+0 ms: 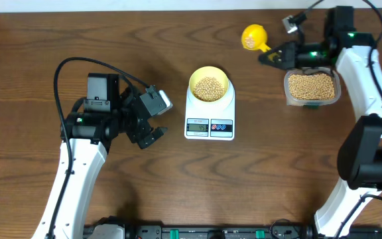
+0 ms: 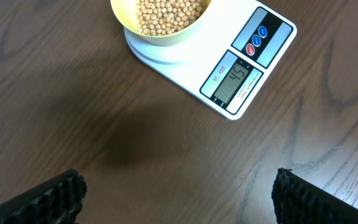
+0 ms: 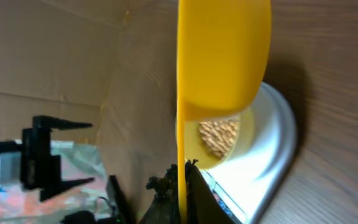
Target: Scoop item into bowl and weigh 50g on scale
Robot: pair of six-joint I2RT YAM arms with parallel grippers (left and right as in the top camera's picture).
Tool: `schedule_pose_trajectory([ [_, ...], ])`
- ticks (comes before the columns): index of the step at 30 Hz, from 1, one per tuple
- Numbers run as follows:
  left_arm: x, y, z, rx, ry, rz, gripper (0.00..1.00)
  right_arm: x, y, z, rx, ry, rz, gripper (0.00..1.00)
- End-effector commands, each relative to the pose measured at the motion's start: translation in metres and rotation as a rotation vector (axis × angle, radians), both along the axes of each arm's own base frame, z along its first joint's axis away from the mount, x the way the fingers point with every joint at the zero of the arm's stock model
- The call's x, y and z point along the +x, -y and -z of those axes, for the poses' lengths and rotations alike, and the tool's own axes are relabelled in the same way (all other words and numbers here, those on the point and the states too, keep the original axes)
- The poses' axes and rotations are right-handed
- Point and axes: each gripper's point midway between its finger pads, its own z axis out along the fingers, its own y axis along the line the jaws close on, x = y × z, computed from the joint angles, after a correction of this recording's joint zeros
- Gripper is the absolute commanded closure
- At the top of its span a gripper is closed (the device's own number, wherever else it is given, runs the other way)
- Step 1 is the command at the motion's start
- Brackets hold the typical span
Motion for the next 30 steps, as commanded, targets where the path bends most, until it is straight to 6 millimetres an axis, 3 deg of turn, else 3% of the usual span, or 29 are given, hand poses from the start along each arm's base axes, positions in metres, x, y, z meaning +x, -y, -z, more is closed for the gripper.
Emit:
schedule_pose_trajectory([
  [1,-0.001,-0.002,0.006,0.011,-0.012,0.0,0.02,-0.001,-0.018,-0.005,0.039,-0.084,0.006,0.99],
  [13,-0.001,-0.002,0.006,0.011,-0.012,0.0,0.02,-0.023,-0.06,0.021,-0.117,-0.133,-0.056,0.99],
  [18,-0.001,-0.002,0.006,0.011,-0.012,0.0,0.03,-0.038,-0.07,0.039,-0.238,-0.137,-0.095,0.99],
  [30,-0.001,-0.002,0.006,0.01,-0.013,0.0,0.02,-0.046,-0.086,0.064,-0.456,-0.079,-0.118,0.99],
])
